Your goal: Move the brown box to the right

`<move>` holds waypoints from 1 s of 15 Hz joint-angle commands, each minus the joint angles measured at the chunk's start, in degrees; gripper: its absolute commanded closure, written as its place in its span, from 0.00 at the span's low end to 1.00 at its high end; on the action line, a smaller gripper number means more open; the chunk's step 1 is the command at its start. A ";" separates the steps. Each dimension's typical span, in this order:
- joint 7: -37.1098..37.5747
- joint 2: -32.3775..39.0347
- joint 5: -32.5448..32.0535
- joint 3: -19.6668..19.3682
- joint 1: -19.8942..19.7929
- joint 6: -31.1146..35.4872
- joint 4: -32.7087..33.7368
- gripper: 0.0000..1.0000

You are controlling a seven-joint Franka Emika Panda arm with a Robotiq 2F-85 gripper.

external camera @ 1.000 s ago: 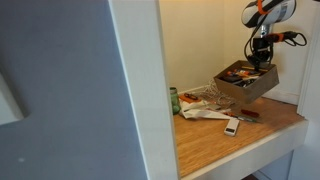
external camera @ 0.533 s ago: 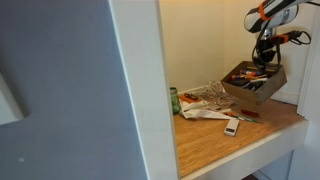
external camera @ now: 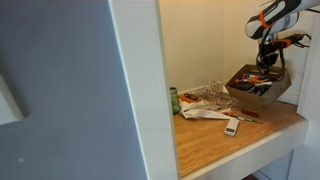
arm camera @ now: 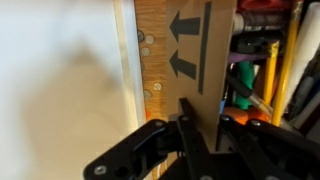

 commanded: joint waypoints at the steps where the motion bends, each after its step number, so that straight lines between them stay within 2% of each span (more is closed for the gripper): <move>1: -1.54 0.33 -0.71 -0.39 -0.22 0.34 1.57 0.96; 15: -1.44 6.18 -0.82 -1.15 0.41 -0.94 3.70 0.96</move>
